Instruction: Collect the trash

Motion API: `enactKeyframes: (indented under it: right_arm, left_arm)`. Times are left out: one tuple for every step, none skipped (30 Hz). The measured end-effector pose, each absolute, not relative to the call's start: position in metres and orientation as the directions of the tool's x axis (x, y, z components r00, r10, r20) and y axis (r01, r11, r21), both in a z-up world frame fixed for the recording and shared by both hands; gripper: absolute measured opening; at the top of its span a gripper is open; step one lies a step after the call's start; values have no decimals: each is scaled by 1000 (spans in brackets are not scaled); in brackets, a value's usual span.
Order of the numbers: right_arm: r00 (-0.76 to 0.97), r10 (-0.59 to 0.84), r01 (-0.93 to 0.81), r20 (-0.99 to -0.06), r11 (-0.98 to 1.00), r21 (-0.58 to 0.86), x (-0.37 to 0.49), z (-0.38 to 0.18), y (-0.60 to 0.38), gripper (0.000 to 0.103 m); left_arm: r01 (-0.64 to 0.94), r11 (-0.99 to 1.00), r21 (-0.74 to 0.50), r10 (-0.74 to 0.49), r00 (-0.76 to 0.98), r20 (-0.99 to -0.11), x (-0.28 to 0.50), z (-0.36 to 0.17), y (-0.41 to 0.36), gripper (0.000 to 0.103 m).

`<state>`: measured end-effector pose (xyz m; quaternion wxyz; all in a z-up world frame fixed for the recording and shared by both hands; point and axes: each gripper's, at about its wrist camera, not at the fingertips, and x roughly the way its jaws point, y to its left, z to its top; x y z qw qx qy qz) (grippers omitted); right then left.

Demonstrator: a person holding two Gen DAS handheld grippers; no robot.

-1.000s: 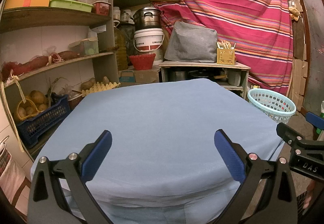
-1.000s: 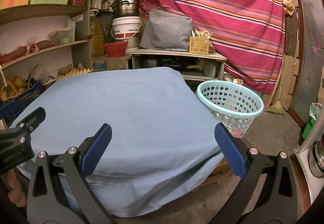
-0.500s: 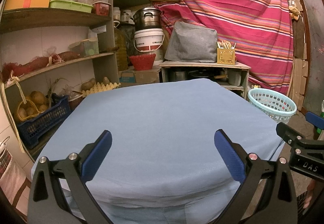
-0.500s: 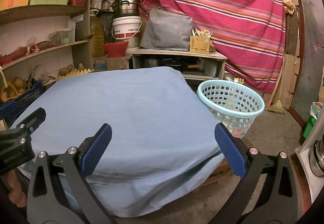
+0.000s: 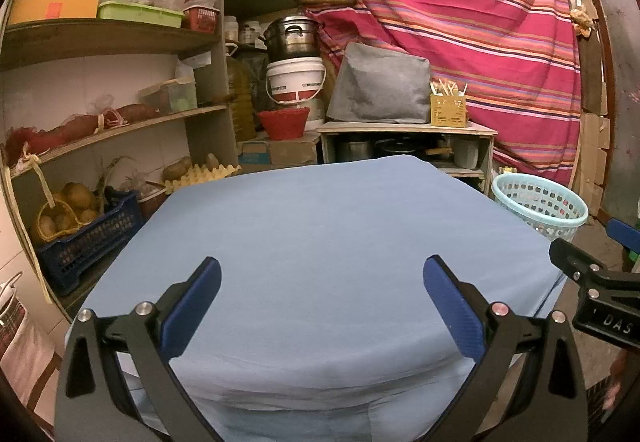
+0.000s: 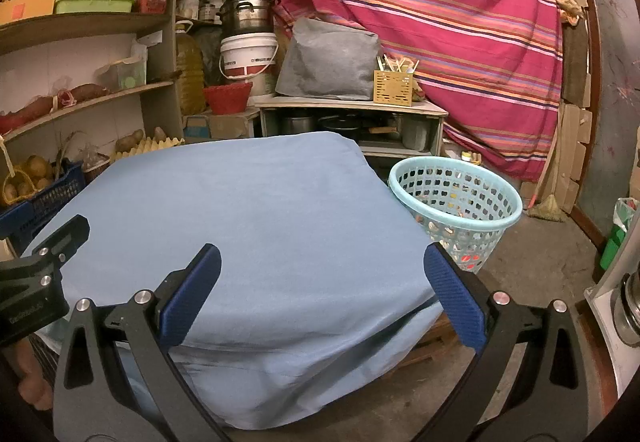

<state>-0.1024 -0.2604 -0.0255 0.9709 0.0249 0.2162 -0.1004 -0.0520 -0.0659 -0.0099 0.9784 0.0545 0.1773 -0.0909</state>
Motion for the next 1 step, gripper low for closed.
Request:
enactKeyframes:
  right_arm:
    - [886,-184,206,-425,979,5,-102,-26,-260,99]
  left_arm:
    - [197,978,74,-159,920,-357,-52,-10,-65,99]
